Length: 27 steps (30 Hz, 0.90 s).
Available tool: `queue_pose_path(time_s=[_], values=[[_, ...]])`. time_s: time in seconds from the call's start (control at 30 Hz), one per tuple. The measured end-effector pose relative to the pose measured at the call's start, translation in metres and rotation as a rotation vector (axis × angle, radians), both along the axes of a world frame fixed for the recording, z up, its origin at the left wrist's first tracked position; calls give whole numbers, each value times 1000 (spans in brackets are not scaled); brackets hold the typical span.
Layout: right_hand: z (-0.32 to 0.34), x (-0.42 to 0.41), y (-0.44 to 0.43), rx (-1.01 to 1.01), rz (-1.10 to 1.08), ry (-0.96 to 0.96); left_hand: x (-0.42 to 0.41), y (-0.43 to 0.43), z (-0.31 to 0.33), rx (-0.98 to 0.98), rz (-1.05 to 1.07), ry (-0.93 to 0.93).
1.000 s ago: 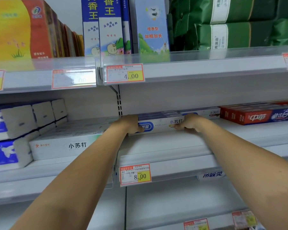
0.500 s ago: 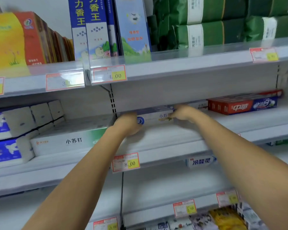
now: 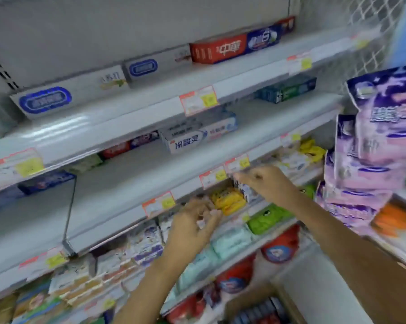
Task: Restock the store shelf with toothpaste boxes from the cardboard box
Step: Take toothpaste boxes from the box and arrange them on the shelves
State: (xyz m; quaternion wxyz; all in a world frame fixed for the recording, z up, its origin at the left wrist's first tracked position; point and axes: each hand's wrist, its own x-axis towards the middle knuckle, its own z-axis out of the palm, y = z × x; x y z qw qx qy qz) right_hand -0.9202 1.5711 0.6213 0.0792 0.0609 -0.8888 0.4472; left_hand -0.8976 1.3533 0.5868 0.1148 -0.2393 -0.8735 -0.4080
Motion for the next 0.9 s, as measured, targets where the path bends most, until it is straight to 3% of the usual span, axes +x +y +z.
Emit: queue_pose_path(time_s=[0.13,0.33,0.4,0.5,0.9], values=[[-125,15,60,71,-182,-416,4,40,-93,-40,-44,-266],[-255,80,104,72,-304,-840,19,79,-200,-245,52,-680],[-291,95,109,105,-305,-917,17,84,-231,-223,94,-758],[-340,109,108,82,-329,-994,12,84,-275,-367,105,-913],[-575,114,63,138,-323,-1145,10,62,-533,-565,112,-1140]])
